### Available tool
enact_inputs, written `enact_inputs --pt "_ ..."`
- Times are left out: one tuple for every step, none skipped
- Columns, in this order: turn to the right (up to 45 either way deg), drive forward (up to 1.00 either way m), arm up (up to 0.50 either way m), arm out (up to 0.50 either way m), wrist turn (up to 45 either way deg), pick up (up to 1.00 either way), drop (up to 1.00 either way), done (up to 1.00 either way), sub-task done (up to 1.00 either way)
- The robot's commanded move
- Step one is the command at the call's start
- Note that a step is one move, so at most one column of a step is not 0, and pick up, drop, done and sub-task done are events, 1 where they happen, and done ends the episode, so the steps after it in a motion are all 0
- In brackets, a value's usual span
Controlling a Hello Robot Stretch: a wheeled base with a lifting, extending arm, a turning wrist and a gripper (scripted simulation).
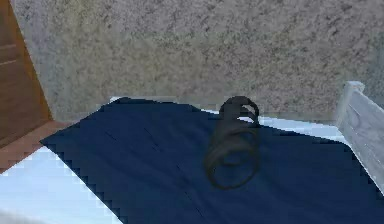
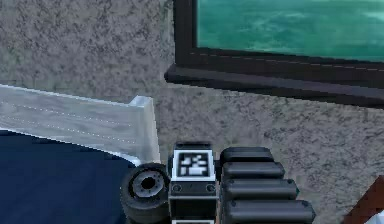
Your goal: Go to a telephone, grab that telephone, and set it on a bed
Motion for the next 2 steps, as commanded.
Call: enact_inputs --pt "-45.0 0.00 0.00 0.00 0.0 0.00 0.00 0.00 0.00" --pt "-9.0 0.00 0.00 0.00 0.0 0.00 0.00 0.00 0.00"
